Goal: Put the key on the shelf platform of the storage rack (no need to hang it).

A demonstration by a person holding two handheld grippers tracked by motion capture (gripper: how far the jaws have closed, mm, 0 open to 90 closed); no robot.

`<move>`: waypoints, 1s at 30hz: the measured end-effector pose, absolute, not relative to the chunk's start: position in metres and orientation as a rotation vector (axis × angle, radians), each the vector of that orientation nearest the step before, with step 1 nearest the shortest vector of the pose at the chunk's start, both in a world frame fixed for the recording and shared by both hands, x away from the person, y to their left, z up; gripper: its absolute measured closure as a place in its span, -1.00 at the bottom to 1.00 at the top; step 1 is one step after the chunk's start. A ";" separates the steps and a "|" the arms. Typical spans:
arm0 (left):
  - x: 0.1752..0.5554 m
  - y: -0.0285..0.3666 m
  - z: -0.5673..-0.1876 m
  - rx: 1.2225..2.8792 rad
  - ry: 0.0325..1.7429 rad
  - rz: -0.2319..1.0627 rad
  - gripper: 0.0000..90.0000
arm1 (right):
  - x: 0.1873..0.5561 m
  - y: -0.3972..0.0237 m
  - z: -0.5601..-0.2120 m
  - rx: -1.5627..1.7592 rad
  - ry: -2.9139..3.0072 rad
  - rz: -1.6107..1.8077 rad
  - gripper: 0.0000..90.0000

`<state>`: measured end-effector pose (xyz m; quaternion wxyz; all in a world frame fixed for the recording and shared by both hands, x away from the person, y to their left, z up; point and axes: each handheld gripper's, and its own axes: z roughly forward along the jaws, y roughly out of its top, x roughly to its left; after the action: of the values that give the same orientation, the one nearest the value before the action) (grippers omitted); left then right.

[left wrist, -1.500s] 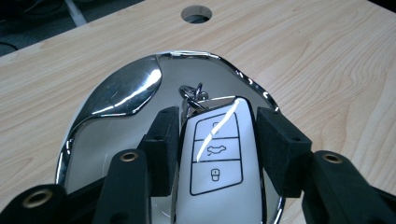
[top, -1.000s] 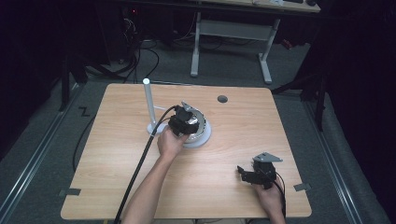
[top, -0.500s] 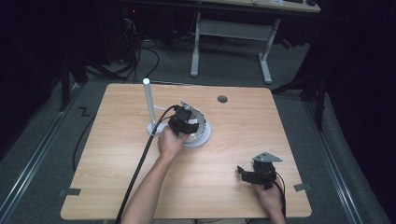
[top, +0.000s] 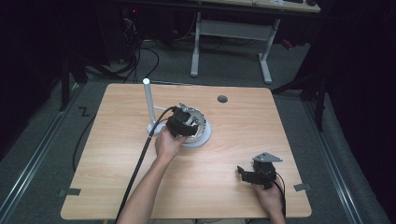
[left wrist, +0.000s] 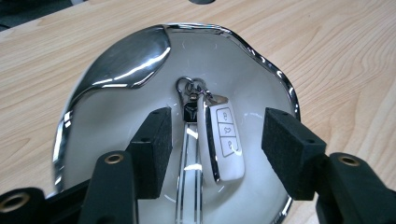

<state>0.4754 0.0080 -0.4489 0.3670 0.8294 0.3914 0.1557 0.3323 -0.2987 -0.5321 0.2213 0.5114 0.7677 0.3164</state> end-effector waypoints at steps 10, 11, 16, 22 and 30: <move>0.458 0.034 -0.434 2.090 0.987 0.426 -0.07 | 0.332 -0.299 -0.532 1.414 2.121 0.873 -0.52; 0.457 0.036 -0.433 2.092 0.983 0.432 -0.07 | 0.332 -0.299 -0.532 1.415 2.121 0.873 -0.52; 0.453 0.044 -0.429 2.069 0.983 0.434 -0.07 | 0.332 -0.299 -0.532 1.414 2.121 0.873 -0.52; 0.450 0.056 -0.430 2.059 1.000 0.418 -0.07 | 0.332 -0.299 -0.532 1.414 2.121 0.873 -0.52; 0.441 0.069 -0.432 2.048 1.011 0.417 -0.07 | 0.332 -0.299 -0.532 1.414 2.121 0.873 -0.52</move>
<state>0.4414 0.0693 -0.4320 0.3988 0.8089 0.3993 0.1646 0.3325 -0.2987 -0.5321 0.2217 0.5117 0.7676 0.3160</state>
